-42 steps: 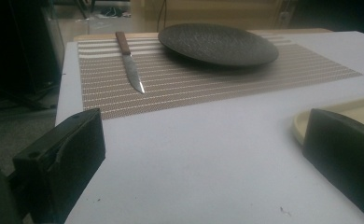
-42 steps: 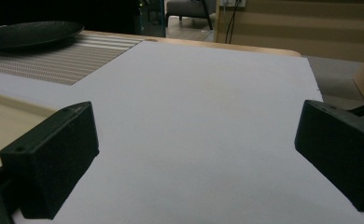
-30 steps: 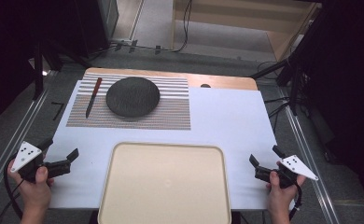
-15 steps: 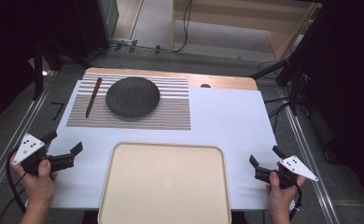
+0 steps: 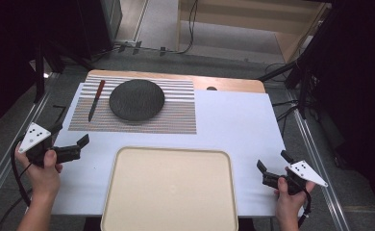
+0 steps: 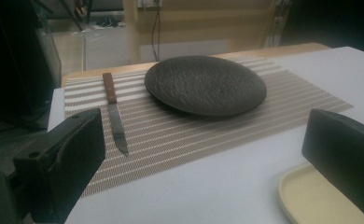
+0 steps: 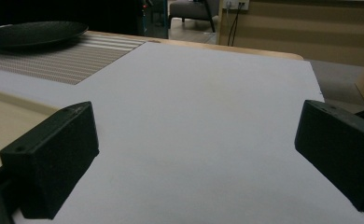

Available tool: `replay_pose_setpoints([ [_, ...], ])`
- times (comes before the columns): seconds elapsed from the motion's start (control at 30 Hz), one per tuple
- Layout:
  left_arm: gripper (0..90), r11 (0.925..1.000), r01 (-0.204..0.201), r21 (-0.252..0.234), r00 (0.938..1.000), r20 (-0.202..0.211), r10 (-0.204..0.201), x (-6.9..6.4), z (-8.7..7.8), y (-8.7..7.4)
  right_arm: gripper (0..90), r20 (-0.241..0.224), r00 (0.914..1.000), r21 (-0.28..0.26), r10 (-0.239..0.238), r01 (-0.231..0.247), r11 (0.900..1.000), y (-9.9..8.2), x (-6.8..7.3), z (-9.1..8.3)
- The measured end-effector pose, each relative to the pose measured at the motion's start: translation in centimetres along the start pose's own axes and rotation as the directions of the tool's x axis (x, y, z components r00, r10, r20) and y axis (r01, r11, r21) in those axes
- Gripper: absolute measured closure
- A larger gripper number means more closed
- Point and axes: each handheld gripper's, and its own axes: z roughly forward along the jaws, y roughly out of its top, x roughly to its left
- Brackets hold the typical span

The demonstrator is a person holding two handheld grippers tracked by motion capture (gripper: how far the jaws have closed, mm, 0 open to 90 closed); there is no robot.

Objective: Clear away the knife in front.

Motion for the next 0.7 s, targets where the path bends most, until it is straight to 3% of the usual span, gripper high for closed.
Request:
replay_pose_setpoints([
  [0.27,0.3,0.999,0.03,-0.032,0.9996,0.001,-0.029,1.2,1.4,1.6,0.0,-0.001,1.0,0.002,-0.001,0.001,1.0,0.0,0.0,0.0],
  [0.7,1.5,0.9977,0.057,-0.035,0.9983,0.01,-0.057,2.3,4.3,3.2,0.0,0.004,1.0,0.001,-0.009,0.009,1.0,0.0,0.1,0.1],
])
